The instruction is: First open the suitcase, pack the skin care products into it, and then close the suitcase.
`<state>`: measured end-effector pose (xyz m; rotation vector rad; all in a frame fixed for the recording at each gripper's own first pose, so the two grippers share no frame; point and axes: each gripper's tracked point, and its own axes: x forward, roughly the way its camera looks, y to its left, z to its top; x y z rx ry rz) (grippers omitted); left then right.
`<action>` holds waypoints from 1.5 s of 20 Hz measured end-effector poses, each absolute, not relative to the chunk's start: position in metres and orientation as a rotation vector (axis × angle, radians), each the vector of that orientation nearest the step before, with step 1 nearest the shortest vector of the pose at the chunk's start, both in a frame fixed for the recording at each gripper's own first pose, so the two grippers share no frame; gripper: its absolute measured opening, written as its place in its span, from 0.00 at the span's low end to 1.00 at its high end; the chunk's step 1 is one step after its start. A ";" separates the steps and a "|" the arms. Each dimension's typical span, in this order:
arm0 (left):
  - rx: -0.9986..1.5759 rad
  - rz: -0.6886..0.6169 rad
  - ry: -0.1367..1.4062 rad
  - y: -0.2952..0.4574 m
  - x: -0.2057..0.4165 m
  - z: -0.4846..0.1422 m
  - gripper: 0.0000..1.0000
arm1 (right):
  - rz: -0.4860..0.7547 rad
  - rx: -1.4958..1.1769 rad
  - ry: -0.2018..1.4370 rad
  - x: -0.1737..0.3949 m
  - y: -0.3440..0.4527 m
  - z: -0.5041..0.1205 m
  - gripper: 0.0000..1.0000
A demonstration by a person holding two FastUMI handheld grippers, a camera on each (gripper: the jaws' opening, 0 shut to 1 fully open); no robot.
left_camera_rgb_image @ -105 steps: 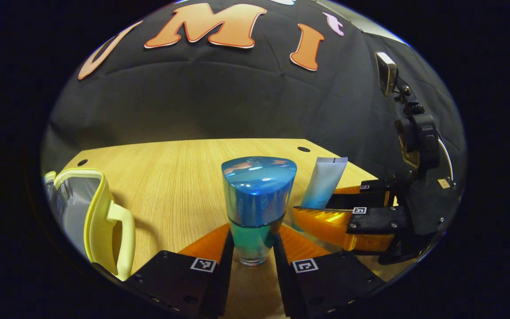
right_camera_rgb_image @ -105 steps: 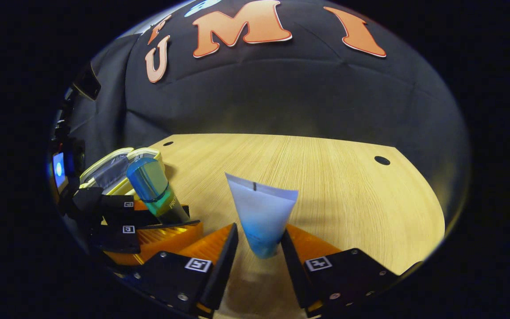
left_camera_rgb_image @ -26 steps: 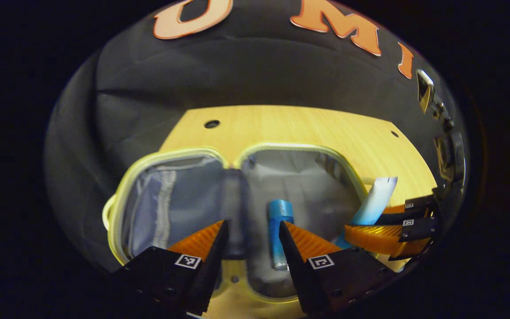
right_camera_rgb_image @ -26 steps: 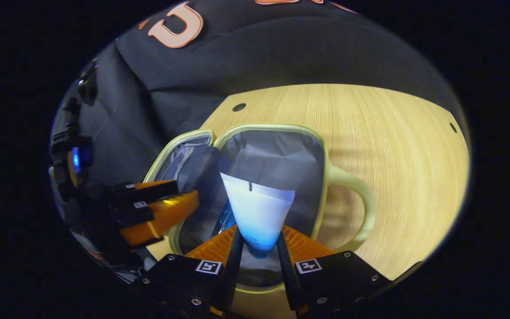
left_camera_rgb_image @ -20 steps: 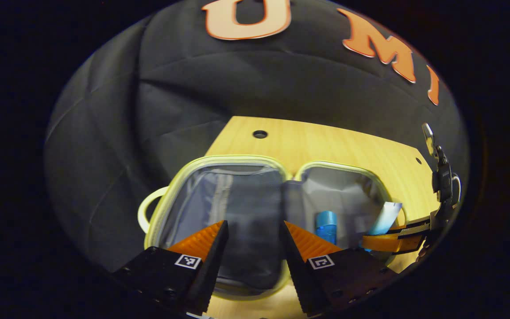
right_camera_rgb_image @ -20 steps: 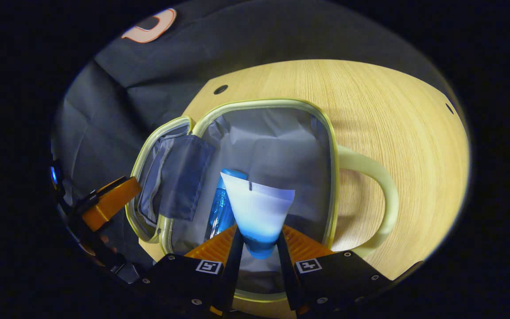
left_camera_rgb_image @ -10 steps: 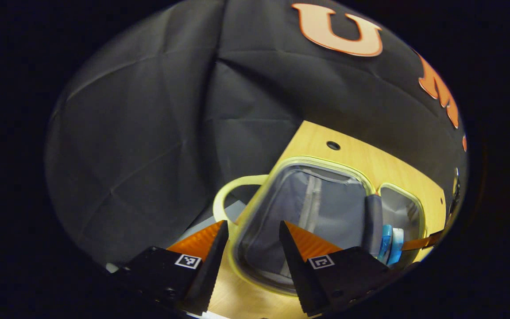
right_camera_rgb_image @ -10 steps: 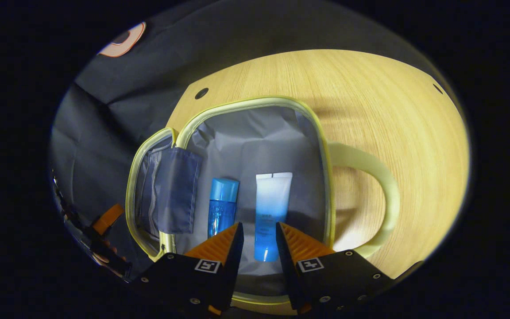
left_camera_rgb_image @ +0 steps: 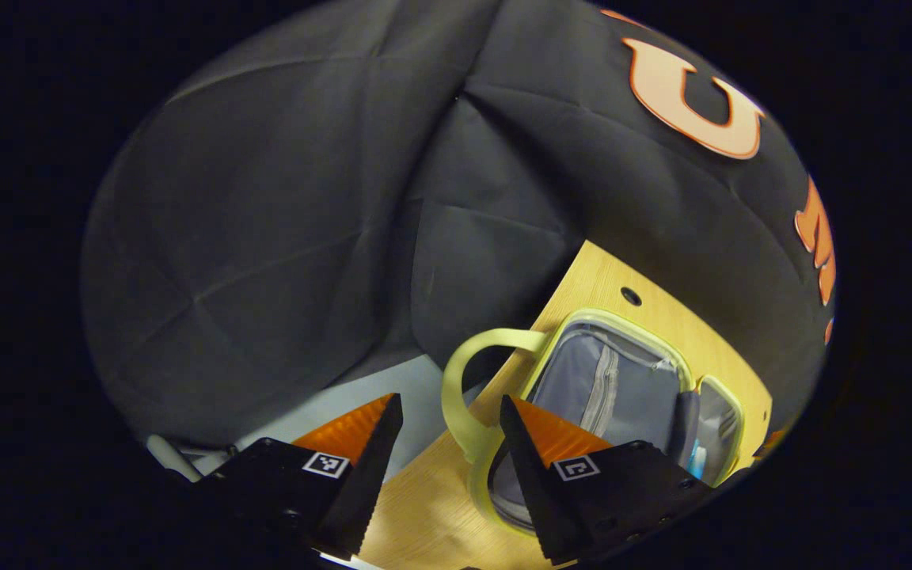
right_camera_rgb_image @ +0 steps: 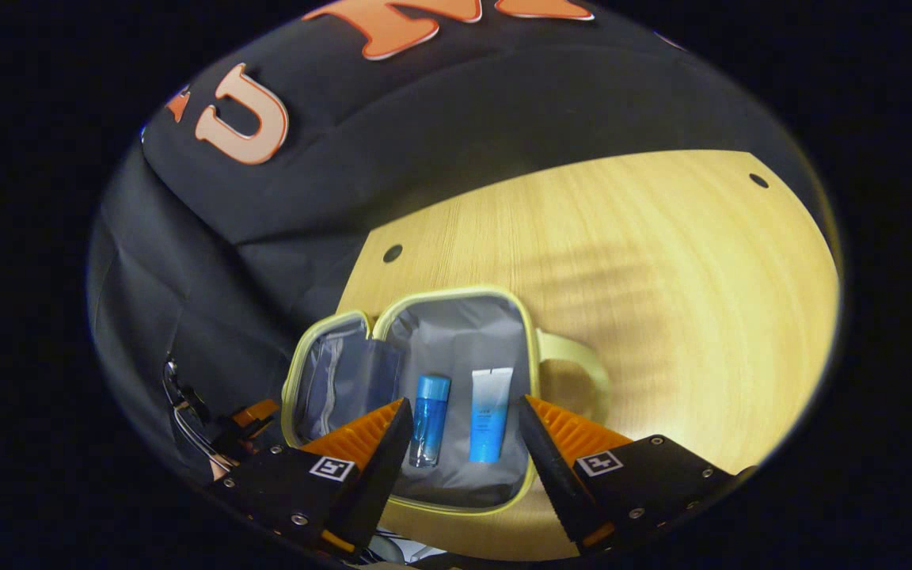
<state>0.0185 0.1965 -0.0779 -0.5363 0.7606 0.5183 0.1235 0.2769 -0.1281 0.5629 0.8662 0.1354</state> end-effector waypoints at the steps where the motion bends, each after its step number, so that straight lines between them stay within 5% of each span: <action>1: -0.579 0.510 0.753 0.196 0.022 -0.081 0.78 | 0.125 0.564 0.844 0.122 0.268 -0.121 0.88; 11: -0.990 0.424 0.751 0.203 0.056 -0.130 0.87 | 0.015 0.542 0.777 0.113 0.211 -0.096 0.93; 13: -1.044 0.407 0.740 0.202 0.059 -0.127 0.72 | 0.007 0.549 0.755 0.112 0.207 -0.093 0.93; 16: -0.992 0.409 0.777 0.204 0.053 -0.130 0.28 | -0.012 0.544 0.735 0.111 0.198 -0.091 0.93; 17: -0.967 0.411 0.801 0.205 0.050 -0.128 0.22 | -0.008 0.534 0.723 0.111 0.197 -0.089 0.93; 19: -0.882 0.419 0.813 0.210 0.044 -0.107 0.22 | -0.007 0.497 0.692 0.114 0.191 -0.085 0.93; 20: -0.838 0.412 0.826 0.207 0.052 -0.113 0.10 | -0.003 0.480 0.680 0.113 0.190 -0.082 0.94; 30: -0.486 0.238 0.660 0.172 0.075 0.023 0.09 | -0.053 0.471 0.584 0.091 0.130 -0.068 0.93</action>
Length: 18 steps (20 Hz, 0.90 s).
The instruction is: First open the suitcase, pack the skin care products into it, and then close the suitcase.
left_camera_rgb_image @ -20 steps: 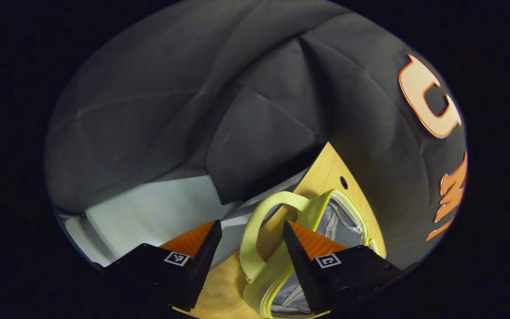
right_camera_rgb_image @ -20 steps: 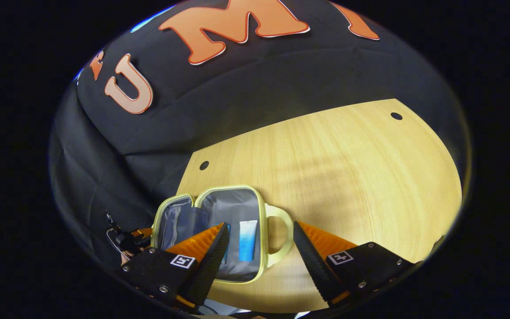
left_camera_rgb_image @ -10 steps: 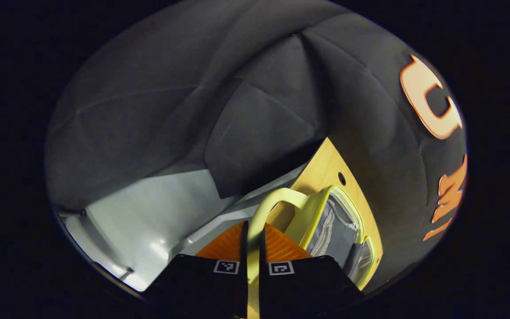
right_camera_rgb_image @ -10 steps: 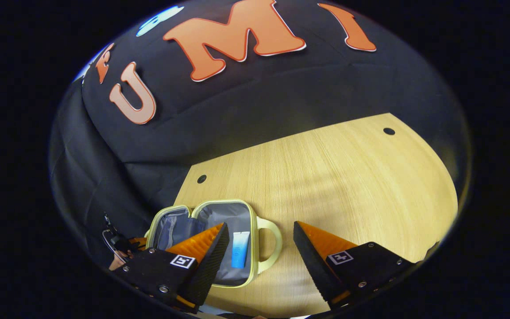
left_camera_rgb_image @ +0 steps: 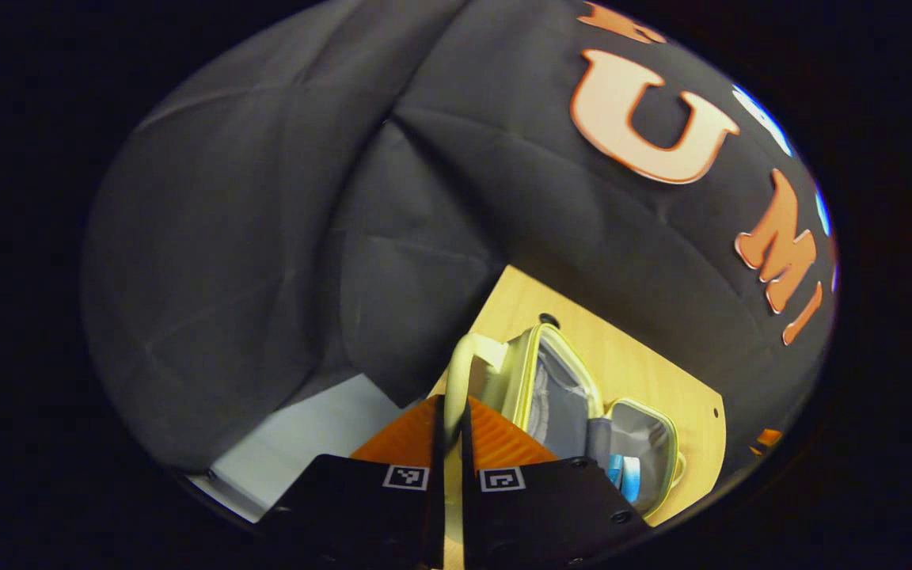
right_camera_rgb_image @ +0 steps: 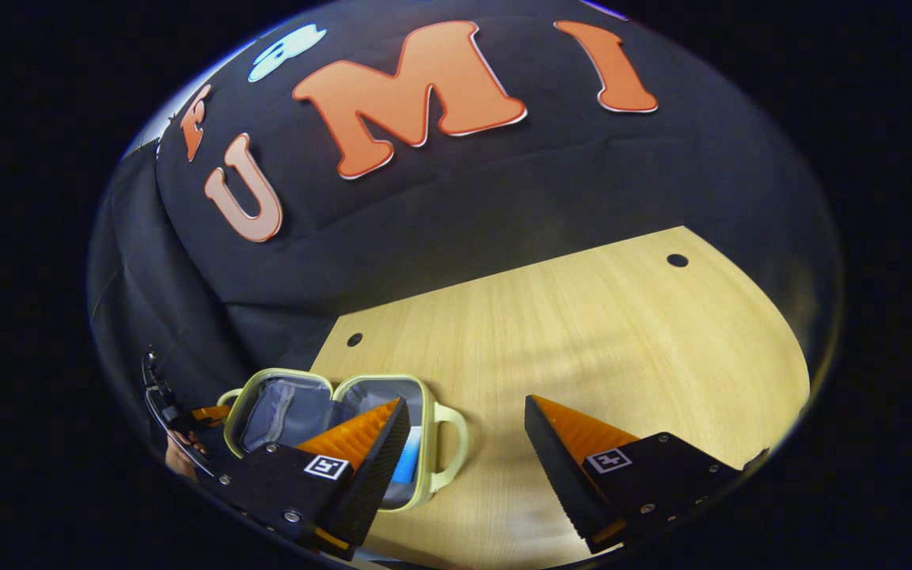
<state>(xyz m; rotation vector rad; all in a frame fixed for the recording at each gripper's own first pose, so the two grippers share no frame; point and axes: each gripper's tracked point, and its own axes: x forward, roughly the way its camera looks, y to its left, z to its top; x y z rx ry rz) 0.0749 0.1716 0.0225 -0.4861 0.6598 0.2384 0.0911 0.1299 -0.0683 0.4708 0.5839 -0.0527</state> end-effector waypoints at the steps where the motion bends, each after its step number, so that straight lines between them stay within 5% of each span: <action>1: -0.463 0.209 0.639 0.166 0.076 0.040 0.09 | -0.079 0.449 0.570 0.085 0.118 -0.066 0.93; 9: -0.303 -0.027 0.473 0.050 0.097 0.165 0.09 | -0.235 0.247 0.394 0.049 0.054 -0.027 0.93; 18: -0.192 -0.204 0.446 -0.073 0.105 0.198 0.09 | -0.264 0.196 0.337 0.034 0.027 -0.025 0.95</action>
